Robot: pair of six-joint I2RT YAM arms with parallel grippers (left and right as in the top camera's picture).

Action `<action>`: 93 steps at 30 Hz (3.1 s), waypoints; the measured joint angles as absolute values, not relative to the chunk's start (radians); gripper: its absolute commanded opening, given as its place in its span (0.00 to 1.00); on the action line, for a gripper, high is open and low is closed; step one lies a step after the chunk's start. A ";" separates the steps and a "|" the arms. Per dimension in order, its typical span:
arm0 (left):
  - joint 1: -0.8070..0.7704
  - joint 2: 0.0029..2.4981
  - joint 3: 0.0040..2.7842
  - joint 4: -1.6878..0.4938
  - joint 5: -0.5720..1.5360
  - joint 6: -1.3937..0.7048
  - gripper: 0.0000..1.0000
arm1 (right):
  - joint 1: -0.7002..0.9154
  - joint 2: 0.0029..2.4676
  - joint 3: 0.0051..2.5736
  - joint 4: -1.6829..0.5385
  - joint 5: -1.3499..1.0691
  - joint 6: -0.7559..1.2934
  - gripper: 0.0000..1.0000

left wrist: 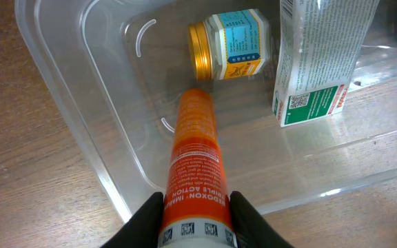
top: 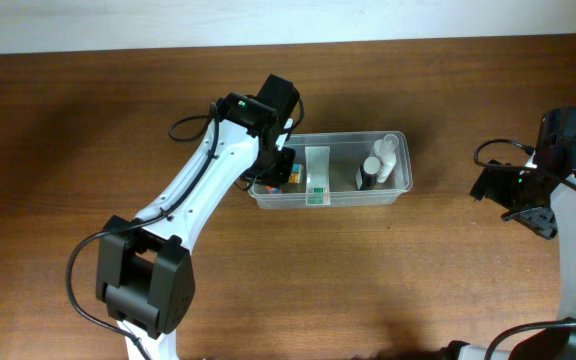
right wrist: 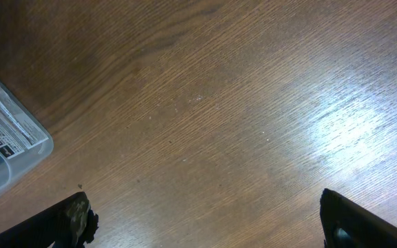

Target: Pack container

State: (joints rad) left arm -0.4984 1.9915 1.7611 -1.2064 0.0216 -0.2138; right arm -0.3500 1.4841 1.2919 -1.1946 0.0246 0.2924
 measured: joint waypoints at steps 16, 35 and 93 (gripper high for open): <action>-0.498 1.991 1.761 -1.184 0.017 -0.214 0.34 | -0.350 1.484 1.292 -1.195 0.025 0.293 0.98; -0.490 1.991 1.762 -1.184 0.010 -0.218 0.48 | -0.350 1.484 1.292 -1.195 0.025 0.292 0.98; -0.066 0.799 1.715 -1.592 0.078 -0.206 0.99 | -0.350 1.484 1.292 -1.195 0.025 0.292 0.98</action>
